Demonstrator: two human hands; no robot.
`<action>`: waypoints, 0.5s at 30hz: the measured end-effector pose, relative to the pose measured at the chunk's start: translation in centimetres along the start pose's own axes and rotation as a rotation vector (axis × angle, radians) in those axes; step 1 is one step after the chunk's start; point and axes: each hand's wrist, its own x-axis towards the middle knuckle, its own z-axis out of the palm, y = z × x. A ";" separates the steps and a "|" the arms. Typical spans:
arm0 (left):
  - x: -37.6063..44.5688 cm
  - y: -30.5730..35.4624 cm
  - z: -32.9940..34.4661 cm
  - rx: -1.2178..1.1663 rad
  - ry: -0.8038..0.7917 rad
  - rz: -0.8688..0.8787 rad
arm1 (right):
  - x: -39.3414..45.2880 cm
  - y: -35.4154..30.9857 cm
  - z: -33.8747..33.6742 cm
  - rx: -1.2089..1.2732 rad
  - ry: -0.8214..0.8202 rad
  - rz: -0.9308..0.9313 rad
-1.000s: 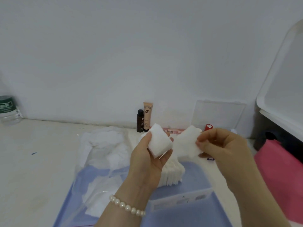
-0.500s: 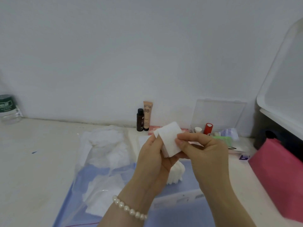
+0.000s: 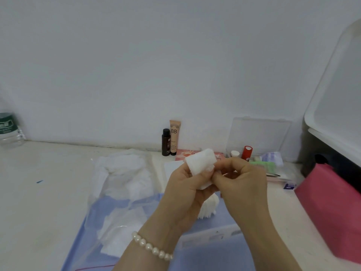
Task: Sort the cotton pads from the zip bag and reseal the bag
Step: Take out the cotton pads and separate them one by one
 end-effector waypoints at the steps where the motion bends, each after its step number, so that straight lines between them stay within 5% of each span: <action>1: 0.1 0.0 -0.2 -0.006 -0.006 -0.013 | 0.2 0.0 -0.2 -0.032 -0.010 -0.002; 6: -0.2 0.7 -1.1 0.180 -0.136 -0.109 | 1.5 -0.2 -2.8 0.119 -0.160 0.222; 11: -0.7 -0.5 -1.0 0.642 -0.141 -0.142 | 1.2 -0.2 -4.3 -0.126 -0.454 0.259; 15: -0.4 -1.0 -0.9 0.858 -0.072 -0.093 | 1.4 1.1 -5.7 -0.232 -0.366 0.244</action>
